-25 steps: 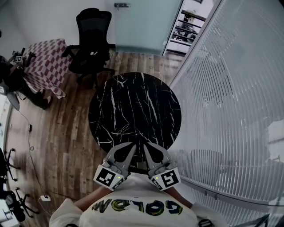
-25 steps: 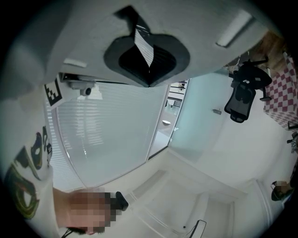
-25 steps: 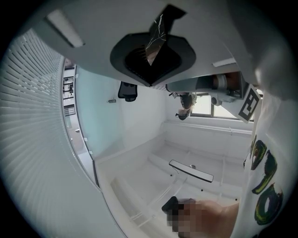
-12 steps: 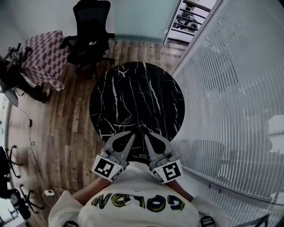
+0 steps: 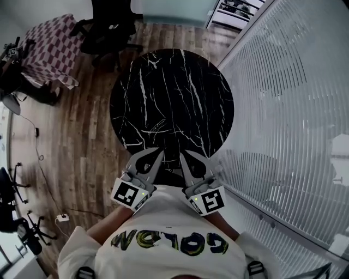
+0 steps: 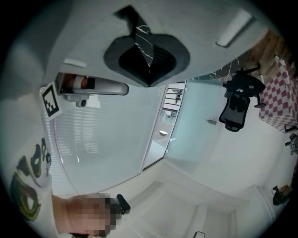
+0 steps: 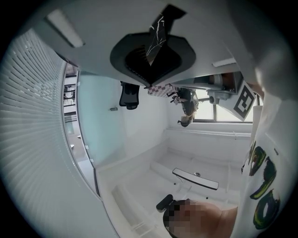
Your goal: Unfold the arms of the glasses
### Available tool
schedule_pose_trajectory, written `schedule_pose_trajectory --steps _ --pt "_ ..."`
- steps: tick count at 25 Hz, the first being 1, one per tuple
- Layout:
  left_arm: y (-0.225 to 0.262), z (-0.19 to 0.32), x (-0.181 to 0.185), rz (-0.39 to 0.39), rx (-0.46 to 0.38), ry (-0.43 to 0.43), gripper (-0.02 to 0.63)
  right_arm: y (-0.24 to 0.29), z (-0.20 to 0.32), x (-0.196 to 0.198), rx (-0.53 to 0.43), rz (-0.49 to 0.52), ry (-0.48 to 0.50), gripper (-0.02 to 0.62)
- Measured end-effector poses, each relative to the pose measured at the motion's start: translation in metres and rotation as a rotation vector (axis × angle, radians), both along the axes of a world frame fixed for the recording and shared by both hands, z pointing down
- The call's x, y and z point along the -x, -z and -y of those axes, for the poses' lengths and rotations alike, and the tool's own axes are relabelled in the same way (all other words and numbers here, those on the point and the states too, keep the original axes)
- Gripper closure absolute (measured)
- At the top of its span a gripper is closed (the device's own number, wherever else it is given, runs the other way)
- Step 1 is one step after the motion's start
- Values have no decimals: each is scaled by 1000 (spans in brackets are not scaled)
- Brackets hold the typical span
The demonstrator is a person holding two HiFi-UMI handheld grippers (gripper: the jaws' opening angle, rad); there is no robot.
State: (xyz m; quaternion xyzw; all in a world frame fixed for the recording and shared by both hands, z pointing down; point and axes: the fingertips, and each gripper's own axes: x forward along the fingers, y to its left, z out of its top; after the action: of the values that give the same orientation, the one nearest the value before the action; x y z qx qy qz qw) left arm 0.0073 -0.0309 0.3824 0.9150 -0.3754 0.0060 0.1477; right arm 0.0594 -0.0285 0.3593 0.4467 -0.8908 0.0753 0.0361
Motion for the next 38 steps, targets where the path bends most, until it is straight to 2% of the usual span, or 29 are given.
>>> schedule_pose_trajectory --steps 4,8,15,18,23,27,35,38 --pt "-19 7 8 32 45 -15 603 -12 4 3 -2 -57 29 594" --pt "-33 18 14 81 51 -36 603 -29 12 10 -4 -137 105 594" --pt "-70 32 15 168 69 -94 603 -74 23 27 2 -368 266 594" --pt "-90 43 20 222 68 -100 603 -91 35 28 3 -445 309 594" --pt "-134 55 29 292 122 -107 603 -135 54 22 -2 -607 365 594" --pt "-163 62 28 308 164 -124 603 -167 63 21 32 -663 402 594" --pt "-216 75 23 392 203 -184 592 -227 77 27 99 -731 487 592" --pt "-238 76 25 413 248 -186 592 -258 78 27 145 -750 516 592"
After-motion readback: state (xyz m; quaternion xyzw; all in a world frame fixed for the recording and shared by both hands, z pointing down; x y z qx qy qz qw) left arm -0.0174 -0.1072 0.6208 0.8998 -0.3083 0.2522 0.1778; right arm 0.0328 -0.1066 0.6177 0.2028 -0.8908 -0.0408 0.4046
